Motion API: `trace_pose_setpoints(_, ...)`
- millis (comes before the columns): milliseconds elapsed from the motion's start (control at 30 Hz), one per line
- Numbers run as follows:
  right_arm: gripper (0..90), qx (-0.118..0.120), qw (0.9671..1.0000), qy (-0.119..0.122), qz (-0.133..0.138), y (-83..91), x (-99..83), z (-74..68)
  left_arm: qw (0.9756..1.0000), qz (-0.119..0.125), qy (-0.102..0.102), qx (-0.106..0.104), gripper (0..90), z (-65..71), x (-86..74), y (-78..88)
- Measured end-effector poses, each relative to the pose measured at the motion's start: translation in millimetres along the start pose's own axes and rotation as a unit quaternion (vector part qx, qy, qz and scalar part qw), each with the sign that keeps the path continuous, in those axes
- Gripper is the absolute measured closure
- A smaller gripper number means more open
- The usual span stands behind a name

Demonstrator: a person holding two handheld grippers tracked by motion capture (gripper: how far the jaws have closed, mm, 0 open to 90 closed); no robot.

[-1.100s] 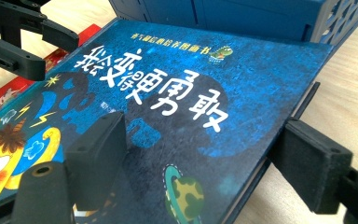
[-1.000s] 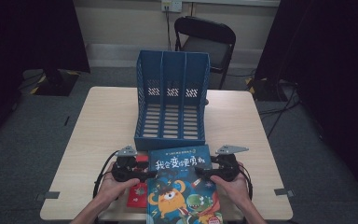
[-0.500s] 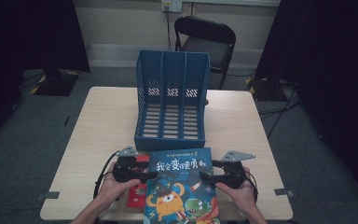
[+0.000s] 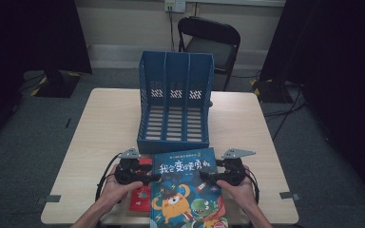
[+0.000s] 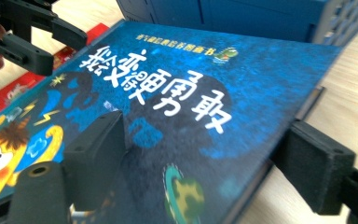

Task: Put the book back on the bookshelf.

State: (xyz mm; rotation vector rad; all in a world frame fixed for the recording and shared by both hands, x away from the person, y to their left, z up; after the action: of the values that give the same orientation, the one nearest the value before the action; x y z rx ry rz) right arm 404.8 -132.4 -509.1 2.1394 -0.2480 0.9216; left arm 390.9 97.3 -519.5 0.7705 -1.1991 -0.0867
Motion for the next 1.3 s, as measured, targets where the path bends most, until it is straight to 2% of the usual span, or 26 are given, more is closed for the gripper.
trace_pose_setpoints(133,18.9,-0.012,0.9998,0.013,0.003,2.3,1.6,-3.9,1.0000,0.004,0.008,-0.001,38.4,0.7,0.6,-0.5)
trace_pose_setpoints(233,19.9,-0.014,0.9996,0.023,0.009,7.4,0.9,-5.3,0.9997,0.008,0.022,-0.003,34.1,2.1,1.9,-1.4)
trace_pose_setpoints(367,21.5,-0.039,0.9984,0.040,0.001,13.8,-8.0,-0.3,0.9995,0.011,0.028,-0.003,29.6,2.4,2.1,-1.3)
trace_pose_setpoints(433,23.0,-0.033,0.9986,0.041,-0.004,17.0,-12.9,0.7,0.9996,0.011,0.027,0.000,28.6,2.4,2.2,-1.5)
trace_pose_setpoints(600,28.3,-0.021,0.9983,0.051,0.017,25.2,-11.8,-4.5,0.9994,0.014,0.032,-0.003,28.2,1.0,1.7,-0.3)
trace_pose_setpoints(700,32.8,-0.012,0.9976,0.066,0.016,25.4,-13.0,-11.2,0.9990,0.017,0.036,-0.018,28.1,3.6,2.8,-1.9)
trace_pose_setpoints(767,34.3,-0.005,0.9969,0.077,0.014,21.9,-14.8,-18.7,0.9982,0.021,0.049,-0.028,24.7,4.6,3.7,-2.2)
trace_pose_setpoints(833,34.5,-0.015,0.9967,0.079,0.016,20.4,-13.3,-22.2,0.9978,0.022,0.053,-0.033,25.6,4.3,3.4,-1.3)
trace_pose_setpoints(867,34.6,-0.015,0.9966,0.079,0.017,19.6,-12.4,-22.2,0.9973,0.025,0.057,-0.038,26.5,3.5,3.3,-0.7)
trace_pose_setpoints(900,34.7,-0.015,0.9967,0.077,0.017,19.0,-12.2,-22.4,0.9955,0.030,0.075,-0.050,29.0,2.2,3.3,0.3)
trace_pose_setpoints(933,34.9,-0.015,0.9967,0.078,0.016,18.4,-11.6,-22.6,0.9945,0.034,0.082,-0.056,32.4,1.3,3.1,0.5)
trace_pose_setpoints(967,35.3,-0.016,0.9967,0.078,0.015,17.8,-11.1,-22.9,0.9918,0.039,0.095,-0.075,35.7,3.1,3.5,0.2)
trace_pose_setpoints(1000,36.0,-0.017,0.9968,0.077,0.016,16.5,-10.2,-24.0,0.9916,0.039,0.098,-0.075,38.9,2.7,3.0,-0.5)
trace_pose_setpoints(1100,36.2,-0.023,0.9972,0.070,0.014,13.5,-7.4,-24.2,0.9909,0.043,0.105,-0.072,39.7,0.7,4.4,1.4)
trace_pose_setpoints(1300,36.7,-0.031,0.9972,0.065,0.021,13.2,-1.7,-25.8,0.9875,0.065,0.120,-0.080,47.8,-2.2,12.0,9.3)
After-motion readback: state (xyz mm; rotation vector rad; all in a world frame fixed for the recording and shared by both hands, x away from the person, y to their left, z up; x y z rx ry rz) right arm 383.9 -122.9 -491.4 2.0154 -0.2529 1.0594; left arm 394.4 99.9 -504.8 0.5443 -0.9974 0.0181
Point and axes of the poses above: each handheld gripper's, and its own axes: y roughly backward along the jaws, x roughly out of its top, z roughly to its right, the point moved 9 cm from there along -y, roughly forward along the jaws, and after that the axes turned 15 degrees about -y, right-handed, at the moved point
